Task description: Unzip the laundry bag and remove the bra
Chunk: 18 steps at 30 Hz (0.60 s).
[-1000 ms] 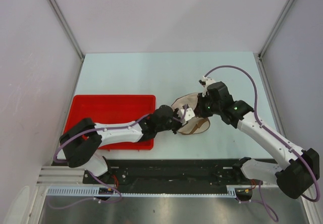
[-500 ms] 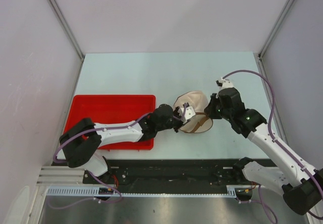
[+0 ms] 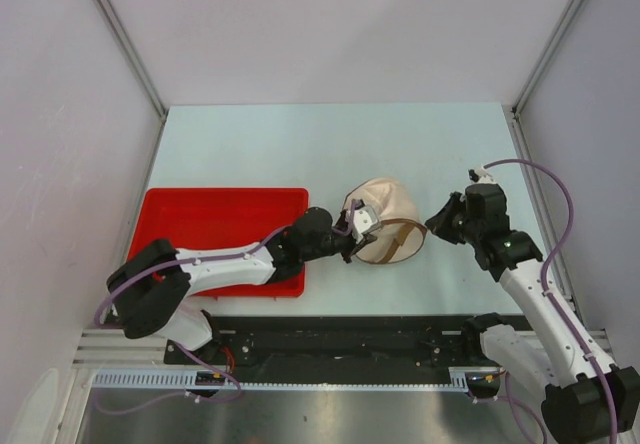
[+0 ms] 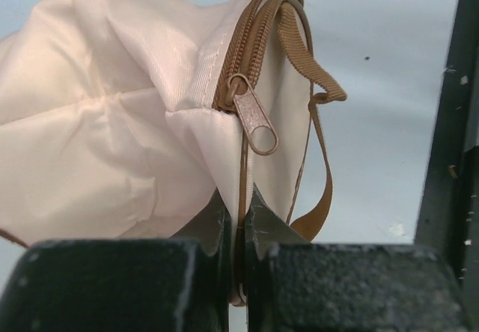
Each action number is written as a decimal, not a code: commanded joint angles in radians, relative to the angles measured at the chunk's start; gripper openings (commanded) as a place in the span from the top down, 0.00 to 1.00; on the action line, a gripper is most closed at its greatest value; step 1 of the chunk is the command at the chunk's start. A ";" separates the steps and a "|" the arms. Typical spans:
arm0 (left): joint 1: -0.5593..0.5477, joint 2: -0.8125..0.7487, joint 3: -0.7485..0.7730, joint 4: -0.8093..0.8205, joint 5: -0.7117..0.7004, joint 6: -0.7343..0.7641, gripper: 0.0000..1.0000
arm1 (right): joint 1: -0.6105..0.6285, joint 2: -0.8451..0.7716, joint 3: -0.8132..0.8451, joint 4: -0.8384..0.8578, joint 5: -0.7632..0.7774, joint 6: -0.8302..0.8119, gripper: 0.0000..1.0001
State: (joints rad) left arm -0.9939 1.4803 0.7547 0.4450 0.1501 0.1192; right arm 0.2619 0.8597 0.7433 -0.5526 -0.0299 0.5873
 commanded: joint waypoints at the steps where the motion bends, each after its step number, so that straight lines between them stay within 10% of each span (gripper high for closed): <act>1: 0.034 -0.066 -0.083 0.185 0.071 -0.113 1.00 | -0.030 -0.037 0.004 0.057 0.012 -0.008 1.00; 3: 0.034 -0.040 -0.101 0.213 0.121 -0.183 0.73 | -0.015 -0.041 0.024 0.060 0.015 0.000 1.00; 4: 0.034 -0.029 -0.092 0.187 0.129 -0.194 0.16 | 0.002 -0.036 0.028 0.060 0.018 0.002 1.00; 5: 0.034 -0.022 -0.057 0.154 0.120 -0.208 0.02 | 0.011 -0.034 0.040 0.063 0.021 0.000 1.00; 18: 0.031 -0.106 0.300 -0.310 0.002 0.008 0.00 | 0.111 -0.034 0.107 0.059 0.030 -0.054 1.00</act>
State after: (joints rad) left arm -0.9653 1.4105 0.8978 0.2760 0.1951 0.0654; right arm 0.3561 0.8402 0.7937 -0.5278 -0.0219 0.5461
